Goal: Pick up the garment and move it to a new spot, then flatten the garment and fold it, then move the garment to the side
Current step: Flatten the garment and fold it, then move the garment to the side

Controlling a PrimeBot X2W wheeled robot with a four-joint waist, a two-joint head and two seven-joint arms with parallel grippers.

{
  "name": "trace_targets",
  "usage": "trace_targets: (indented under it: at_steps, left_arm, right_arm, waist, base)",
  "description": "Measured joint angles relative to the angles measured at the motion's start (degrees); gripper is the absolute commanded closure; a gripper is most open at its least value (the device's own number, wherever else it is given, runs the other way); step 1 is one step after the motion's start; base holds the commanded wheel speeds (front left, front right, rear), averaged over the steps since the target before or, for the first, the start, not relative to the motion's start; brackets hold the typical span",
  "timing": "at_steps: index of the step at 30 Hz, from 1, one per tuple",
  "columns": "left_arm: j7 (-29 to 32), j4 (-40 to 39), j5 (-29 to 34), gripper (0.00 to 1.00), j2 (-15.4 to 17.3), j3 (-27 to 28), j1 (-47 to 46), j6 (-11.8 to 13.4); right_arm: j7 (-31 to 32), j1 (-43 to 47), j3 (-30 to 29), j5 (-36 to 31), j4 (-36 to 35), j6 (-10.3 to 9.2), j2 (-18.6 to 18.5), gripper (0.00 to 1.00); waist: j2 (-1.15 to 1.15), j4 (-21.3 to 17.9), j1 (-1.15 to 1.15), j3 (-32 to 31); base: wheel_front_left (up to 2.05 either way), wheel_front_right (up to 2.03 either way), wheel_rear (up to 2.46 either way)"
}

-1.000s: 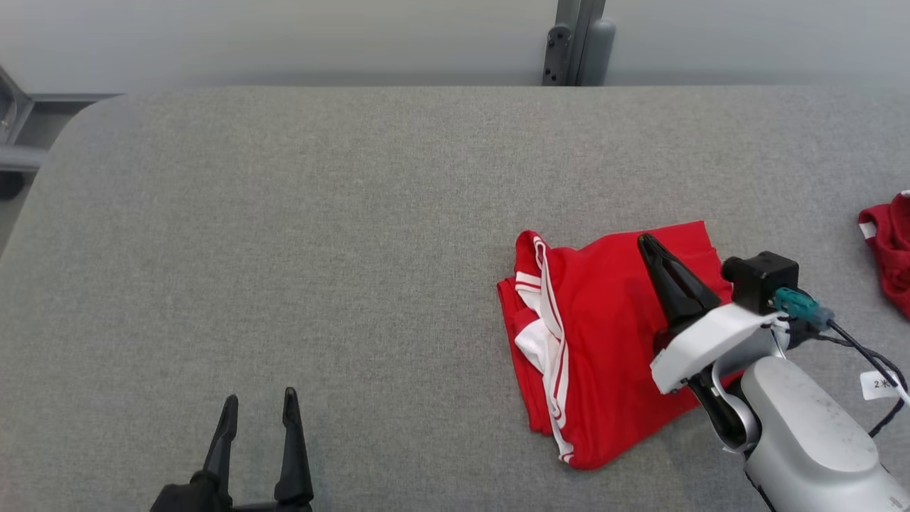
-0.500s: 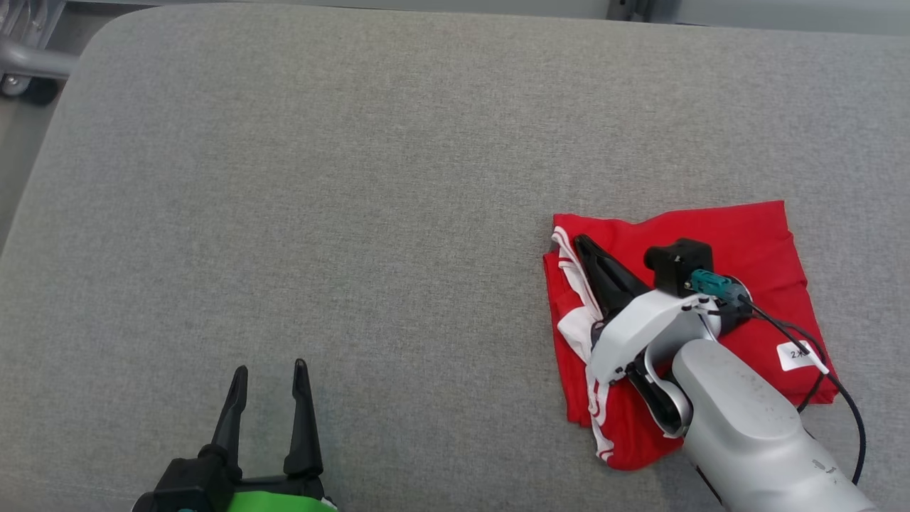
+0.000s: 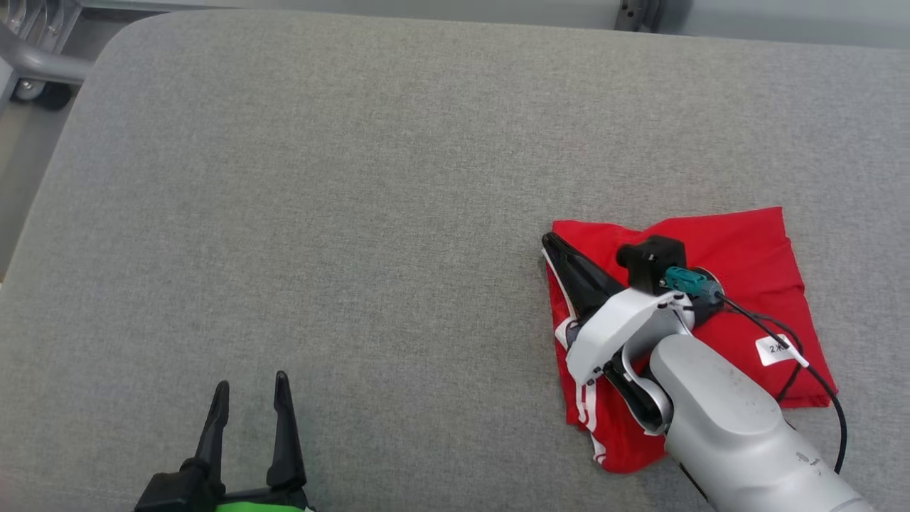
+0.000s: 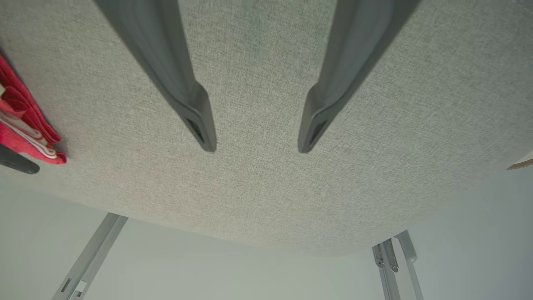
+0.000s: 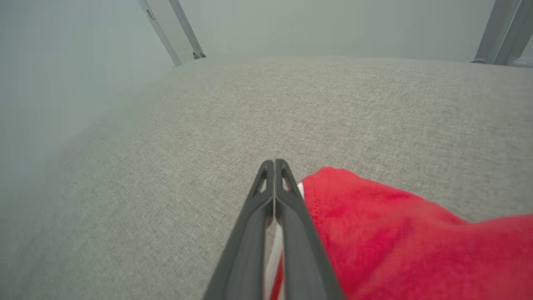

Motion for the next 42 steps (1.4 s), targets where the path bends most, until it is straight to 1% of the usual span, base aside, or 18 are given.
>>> trace_targets:
  at_steps: [3, 6, 7, 9, 10, 11, 15, 18, 21, 26, 29, 33, 42]
  left_arm:
    - [0.00, 0.19, 0.30, 0.00, 0.00, 1.78, 1.56, -0.40]
    - [0.00, 0.29, 0.74, 0.00, 0.00, 3.38, 2.42, -1.07]
    - [0.00, 0.31, 0.87, 0.00, -0.01, 3.74, 2.70, -1.31]
    - [0.00, 0.51, 1.15, 0.00, -0.01, 4.65, 3.25, -1.65]
    - [0.00, 0.63, 1.21, 0.00, 0.00, 5.09, 3.47, -1.88]
    - [0.00, 0.68, 1.29, 0.00, 0.00, 5.36, 3.59, -2.09]
    - [0.00, 1.15, 2.12, 0.00, -0.01, 5.84, 4.26, -2.71]
    - [0.00, 1.69, 2.24, 0.00, 0.00, 6.00, 4.31, -3.08]
    - [0.00, 2.31, 2.64, 0.00, -0.01, 6.21, 4.31, -3.61]
    - [0.00, 3.12, 3.12, 0.00, -0.01, 6.39, 4.36, -4.11]
    - [0.00, 3.48, 3.21, 0.00, -0.01, 6.69, 4.66, -4.44]
    - [0.00, 3.75, 3.66, 0.00, -0.01, 7.19, 4.92, -4.89]
    - [0.00, 4.04, 4.04, 0.00, -0.01, 7.66, 4.92, -5.45]
  right_arm:
    - [-0.08, 1.52, -1.92, -0.60, -4.97, 0.01, -1.12, 1.00]
    - [-0.07, 4.85, -4.52, -2.38, -9.16, 0.01, -3.87, 1.00]
    - [-0.07, 5.95, -5.59, -3.15, -10.35, 0.01, -4.82, 0.79]
    - [-0.07, 8.40, -8.27, -4.67, -12.59, 0.01, -6.69, 0.52]
    - [-0.08, 9.89, -9.80, -5.14, -13.78, 0.01, -7.66, 0.18]
    - [-0.07, 11.36, -11.33, -5.37, -14.68, 0.01, -8.50, 0.00]
    - [-0.07, 17.67, -17.82, -6.70, -17.77, 0.01, -11.45, 0.00]
    - [-0.08, 22.78, -23.31, -8.18, -19.91, 0.01, -12.58, 0.00]
    - [-0.07, 28.01, -28.28, -9.68, -21.86, 0.01, -12.28, 0.00]
    - [-0.08, 34.05, -34.19, -12.14, -24.63, 0.01, -9.87, 0.00]
    - [-0.07, 36.03, -35.61, -13.29, -24.34, 0.01, -8.43, 0.00]
    - [-0.08, 36.62, -35.84, -13.86, -24.20, 0.01, -6.97, 0.00]
    - [-0.08, 35.62, -34.26, -14.17, -24.35, 0.01, -6.71, 0.00]
  waist:
    - [0.00, -1.70, 0.00, -1.21]
    - [0.00, -3.79, 0.00, -2.90]
    - [0.00, -4.54, 0.00, -3.55]
    - [0.00, -6.16, 0.00, -5.02]
    - [0.00, -7.08, 0.00, -5.86]
    - [0.00, -7.87, 0.00, -6.65]
    - [0.00, -10.77, 0.00, -9.82]
    - [0.00, -12.59, 0.00, -11.95]
    - [0.00, -13.93, 0.00, -13.75]
    - [0.00, -15.55, 0.00, -15.68]
    - [0.00, -15.97, 0.00, -16.32]
    - [0.00, -15.65, 0.00, -16.45]
    - [0.00, -14.06, 0.00, -16.46]
  base:
    - [0.00, 0.00, 0.00]
    - [0.00, 0.00, 0.00]
    - [0.00, 0.00, 0.00]
    - [0.00, 0.00, 0.00]
    - [0.00, 0.00, 0.00]
    - [0.00, 0.00, 0.00]
    - [0.00, 0.00, 0.00]
    - [0.00, 0.00, 0.00]
    - [0.00, 0.00, 0.00]
    - [0.00, 0.00, 0.00]
    - [0.00, 0.00, 0.00]
    - [0.00, 0.00, 0.00]
    - [0.00, 0.00, 0.00]
